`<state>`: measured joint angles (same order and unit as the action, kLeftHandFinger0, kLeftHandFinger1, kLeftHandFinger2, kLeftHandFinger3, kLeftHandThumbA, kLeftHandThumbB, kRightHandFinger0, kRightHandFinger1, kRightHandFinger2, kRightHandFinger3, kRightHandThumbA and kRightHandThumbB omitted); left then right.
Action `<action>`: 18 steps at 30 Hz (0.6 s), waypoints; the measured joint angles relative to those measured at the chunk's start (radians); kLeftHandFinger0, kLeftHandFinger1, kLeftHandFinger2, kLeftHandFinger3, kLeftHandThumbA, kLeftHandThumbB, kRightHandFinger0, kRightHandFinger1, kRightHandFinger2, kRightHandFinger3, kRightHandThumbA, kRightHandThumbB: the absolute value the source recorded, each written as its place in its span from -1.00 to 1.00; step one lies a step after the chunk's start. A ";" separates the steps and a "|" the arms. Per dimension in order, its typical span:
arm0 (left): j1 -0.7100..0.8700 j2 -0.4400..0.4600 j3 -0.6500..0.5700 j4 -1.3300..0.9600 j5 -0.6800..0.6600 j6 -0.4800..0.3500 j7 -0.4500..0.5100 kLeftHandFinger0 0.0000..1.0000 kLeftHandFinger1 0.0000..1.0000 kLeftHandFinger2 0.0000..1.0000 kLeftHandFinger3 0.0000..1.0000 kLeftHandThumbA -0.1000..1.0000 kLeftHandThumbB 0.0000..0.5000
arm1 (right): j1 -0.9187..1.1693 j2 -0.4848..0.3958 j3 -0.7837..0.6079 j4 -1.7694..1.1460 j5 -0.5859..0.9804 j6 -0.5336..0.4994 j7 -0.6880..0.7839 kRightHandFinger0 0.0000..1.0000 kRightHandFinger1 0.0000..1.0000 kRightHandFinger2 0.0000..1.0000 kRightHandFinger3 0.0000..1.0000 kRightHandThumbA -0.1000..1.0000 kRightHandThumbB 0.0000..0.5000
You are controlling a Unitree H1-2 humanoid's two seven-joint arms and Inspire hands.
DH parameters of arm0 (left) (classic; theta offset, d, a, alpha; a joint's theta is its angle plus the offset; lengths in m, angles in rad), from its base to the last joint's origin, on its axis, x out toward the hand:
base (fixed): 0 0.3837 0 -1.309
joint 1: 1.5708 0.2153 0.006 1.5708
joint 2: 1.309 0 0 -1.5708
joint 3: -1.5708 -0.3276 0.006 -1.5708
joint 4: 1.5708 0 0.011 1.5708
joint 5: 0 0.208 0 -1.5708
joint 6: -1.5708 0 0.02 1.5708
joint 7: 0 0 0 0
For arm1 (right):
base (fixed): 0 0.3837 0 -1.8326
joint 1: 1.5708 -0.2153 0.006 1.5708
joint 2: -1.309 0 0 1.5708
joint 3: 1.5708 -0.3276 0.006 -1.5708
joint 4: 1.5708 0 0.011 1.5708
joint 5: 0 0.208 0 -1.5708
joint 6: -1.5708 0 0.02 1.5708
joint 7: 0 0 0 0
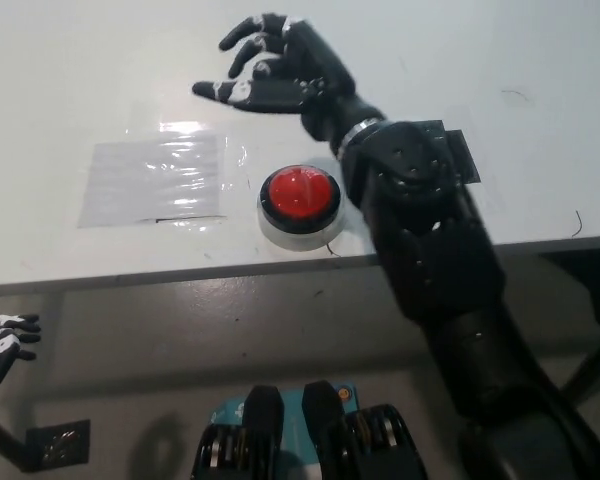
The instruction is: The robot uses its right hand to make a fist and press the red button kept in the middle of the desk
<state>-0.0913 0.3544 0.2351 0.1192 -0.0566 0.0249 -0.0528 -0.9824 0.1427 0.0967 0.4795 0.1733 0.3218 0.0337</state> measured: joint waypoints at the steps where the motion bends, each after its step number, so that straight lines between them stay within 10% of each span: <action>1: -0.001 0.000 0.000 0.001 -0.001 0.000 0.000 0.03 0.12 0.27 0.32 0.14 -1.00 | 0.000 0.008 -0.001 0.026 -0.001 -0.016 0.003 -1.00 -1.00 -0.40 -0.27 1.00 -0.61; 5: -0.006 -0.001 -0.001 0.001 -0.001 0.000 0.000 0.13 0.21 0.36 0.35 0.19 -1.00 | 0.001 0.026 -0.009 0.114 -0.003 -0.078 0.008 -1.00 -1.00 -0.48 -0.34 1.00 -0.33; 18: -0.025 0.000 -0.006 0.005 -0.001 -0.002 -0.003 0.00 0.08 0.23 0.32 0.19 -0.98 | 0.081 0.040 -0.069 0.261 -0.007 -0.204 0.019 -1.00 -1.00 -0.55 -0.38 1.00 -0.60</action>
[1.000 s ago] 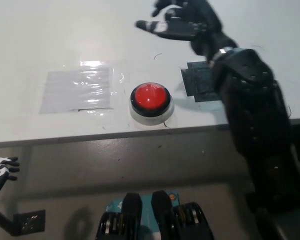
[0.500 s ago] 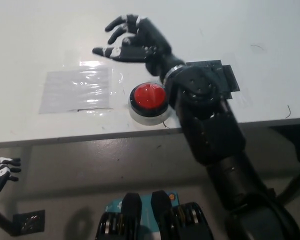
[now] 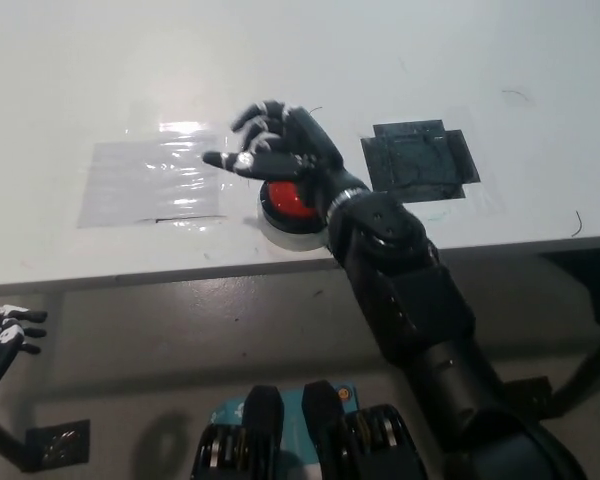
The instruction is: The robot uses its right hand to make a fist and press the red button kept in the middle of the desk
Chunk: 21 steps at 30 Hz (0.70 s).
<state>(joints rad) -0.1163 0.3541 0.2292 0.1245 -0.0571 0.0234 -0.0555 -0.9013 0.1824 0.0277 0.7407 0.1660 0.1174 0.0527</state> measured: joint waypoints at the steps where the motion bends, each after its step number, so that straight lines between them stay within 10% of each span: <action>1: -0.002 0.000 0.000 0.000 0.000 0.000 0.000 -0.01 0.07 0.22 0.31 0.19 -0.98 | 0.009 0.000 -0.009 0.010 0.000 -0.008 0.000 -1.00 -1.00 -0.55 -0.38 1.00 -0.60; 9: -0.023 0.001 0.000 0.000 -0.001 0.001 -0.001 0.20 0.24 0.37 0.40 0.22 -1.00 | 0.055 0.002 -0.050 0.002 0.004 -0.046 0.001 -1.00 -1.00 -0.47 -0.25 1.00 -0.60; 21: -0.056 0.011 0.001 0.000 -0.006 0.008 -0.012 -0.09 -0.04 0.09 0.19 0.18 -0.96 | 0.077 0.017 -0.072 0.008 0.015 -0.062 0.000 -1.00 -1.00 -0.36 -0.21 1.00 -0.61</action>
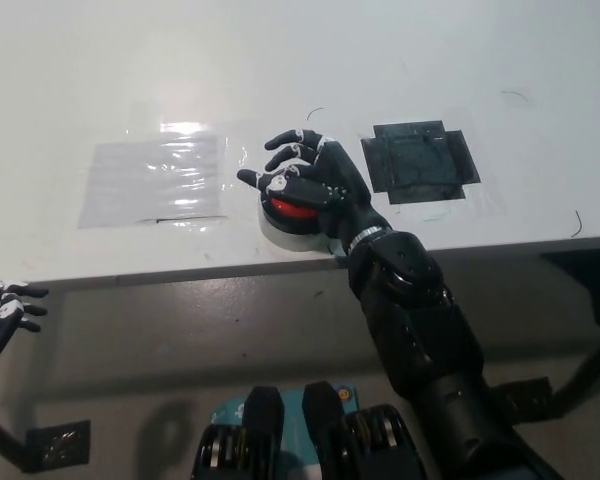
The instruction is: The robot uses its right hand to make a fist and press the red button kept in the middle of the desk
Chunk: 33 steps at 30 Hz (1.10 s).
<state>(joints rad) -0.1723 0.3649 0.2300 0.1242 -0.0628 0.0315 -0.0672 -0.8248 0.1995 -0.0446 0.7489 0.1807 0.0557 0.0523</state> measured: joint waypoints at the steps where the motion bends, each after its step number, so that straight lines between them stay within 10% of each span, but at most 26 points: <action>1: -0.002 0.000 0.000 0.000 0.000 0.000 -0.001 -0.12 -0.07 0.06 0.16 0.18 -0.96 | 0.000 0.000 0.000 0.000 0.000 0.000 0.000 -1.00 -1.00 -0.35 -0.21 1.00 -0.58; 17: -0.007 0.007 0.000 -0.002 0.000 0.004 -0.009 -0.05 0.02 0.20 0.31 0.17 -0.97 | -0.005 -0.002 0.002 -0.008 0.000 0.022 0.002 -1.00 -1.00 -0.33 -0.20 1.00 -0.55; 33: 0.015 0.007 0.000 -0.007 0.005 0.009 -0.009 -0.02 0.04 0.20 0.31 0.15 -1.00 | -0.156 -0.067 -0.035 -0.335 0.012 0.267 -0.003 -1.00 -0.96 -0.30 -0.19 1.00 -0.24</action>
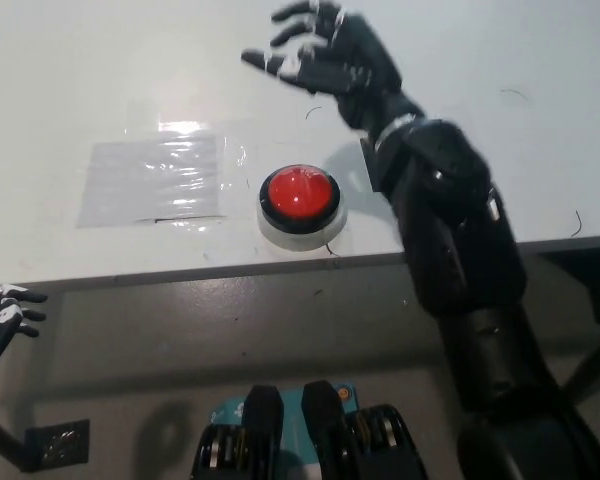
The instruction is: The robot uses its right hand to make a fist and press the red button kept in the middle of the desk
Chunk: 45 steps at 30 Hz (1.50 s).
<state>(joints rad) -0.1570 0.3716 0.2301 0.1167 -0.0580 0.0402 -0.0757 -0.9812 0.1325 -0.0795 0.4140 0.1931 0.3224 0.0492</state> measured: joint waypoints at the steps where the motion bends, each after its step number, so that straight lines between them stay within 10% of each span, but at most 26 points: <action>1: 0.000 0.000 0.000 0.000 0.000 0.000 0.000 -0.02 0.05 0.20 0.31 0.14 -1.00 | 0.000 -0.004 -0.005 -0.032 0.003 0.018 0.000 -1.00 -0.95 -0.30 -0.19 1.00 -0.24; 45: 0.010 0.004 0.006 0.000 0.002 0.001 -0.005 -0.02 0.05 0.22 0.31 0.15 -1.00 | 0.606 -0.356 -0.227 -0.543 0.189 0.153 -0.033 -1.00 -0.71 -0.22 -0.16 1.00 -0.68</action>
<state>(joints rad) -0.1472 0.3758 0.2359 0.1167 -0.0559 0.0415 -0.0804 -0.3751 -0.2230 -0.3066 -0.1290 0.3817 0.4759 0.0159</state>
